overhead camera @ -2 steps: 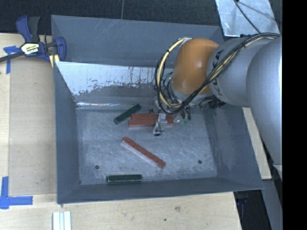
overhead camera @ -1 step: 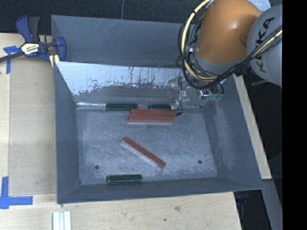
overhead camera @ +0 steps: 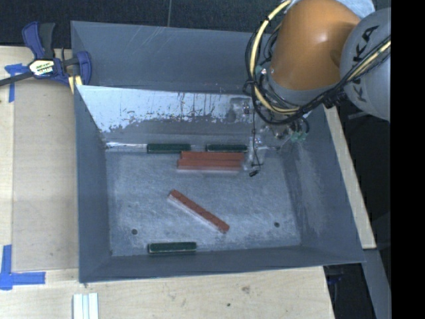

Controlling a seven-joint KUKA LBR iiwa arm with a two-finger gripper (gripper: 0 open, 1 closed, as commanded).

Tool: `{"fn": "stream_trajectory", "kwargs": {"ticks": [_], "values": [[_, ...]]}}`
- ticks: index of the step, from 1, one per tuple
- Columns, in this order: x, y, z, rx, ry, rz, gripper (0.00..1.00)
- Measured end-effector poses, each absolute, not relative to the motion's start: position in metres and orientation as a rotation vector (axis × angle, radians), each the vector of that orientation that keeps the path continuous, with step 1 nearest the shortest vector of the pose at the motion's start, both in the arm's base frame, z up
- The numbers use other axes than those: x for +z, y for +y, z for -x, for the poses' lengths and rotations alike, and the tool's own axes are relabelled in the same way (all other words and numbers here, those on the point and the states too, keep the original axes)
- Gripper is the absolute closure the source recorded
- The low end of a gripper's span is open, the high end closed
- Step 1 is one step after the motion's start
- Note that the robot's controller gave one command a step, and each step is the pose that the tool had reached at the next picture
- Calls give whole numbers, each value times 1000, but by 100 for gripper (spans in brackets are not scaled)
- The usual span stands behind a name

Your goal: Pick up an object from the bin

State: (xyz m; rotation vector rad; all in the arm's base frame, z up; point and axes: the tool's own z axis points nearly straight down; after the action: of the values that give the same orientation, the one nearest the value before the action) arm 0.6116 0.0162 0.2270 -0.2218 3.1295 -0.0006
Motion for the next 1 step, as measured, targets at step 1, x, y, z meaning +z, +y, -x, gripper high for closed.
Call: {"fn": "stream_trajectory", "kwargs": {"ticks": [1], "values": [[111, 75, -549, 3, 3125, 387, 0]]}}
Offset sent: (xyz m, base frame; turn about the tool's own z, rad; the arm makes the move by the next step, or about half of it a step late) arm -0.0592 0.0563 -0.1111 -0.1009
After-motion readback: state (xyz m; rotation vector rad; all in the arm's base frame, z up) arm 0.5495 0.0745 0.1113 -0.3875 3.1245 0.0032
